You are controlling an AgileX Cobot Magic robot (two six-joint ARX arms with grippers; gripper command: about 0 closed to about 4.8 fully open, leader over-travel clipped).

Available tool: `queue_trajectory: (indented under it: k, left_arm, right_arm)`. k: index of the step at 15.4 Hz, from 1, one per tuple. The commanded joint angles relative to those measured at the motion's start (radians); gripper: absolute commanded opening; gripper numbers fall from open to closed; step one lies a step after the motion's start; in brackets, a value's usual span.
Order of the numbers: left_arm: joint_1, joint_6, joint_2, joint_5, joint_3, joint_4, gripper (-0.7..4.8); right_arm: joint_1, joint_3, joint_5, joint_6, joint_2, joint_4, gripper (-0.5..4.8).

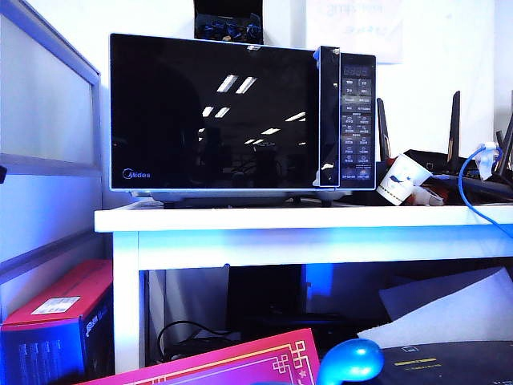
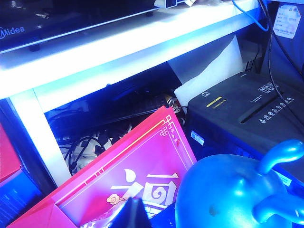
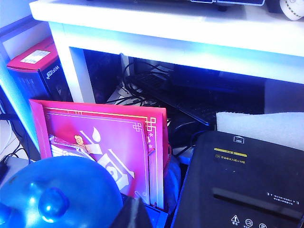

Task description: Open the microwave door, place the box of snacks from the top of the microwave inside, then close the microwave door.

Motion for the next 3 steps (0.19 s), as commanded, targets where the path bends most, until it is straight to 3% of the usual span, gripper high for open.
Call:
queue_trajectory:
  k: [1, 3]
  left_arm:
    - [-0.001, 0.001, 0.001, 0.000, -0.006, -0.010, -0.05]
    - [-0.001, 0.001, 0.001, 0.000, -0.006, -0.010, -0.05]
  right_arm:
    - [0.000, -0.004, 0.000, 0.003, -0.002, -0.006, -0.01]
    - [0.000, -0.004, 0.000, 0.003, -0.002, -0.006, -0.01]
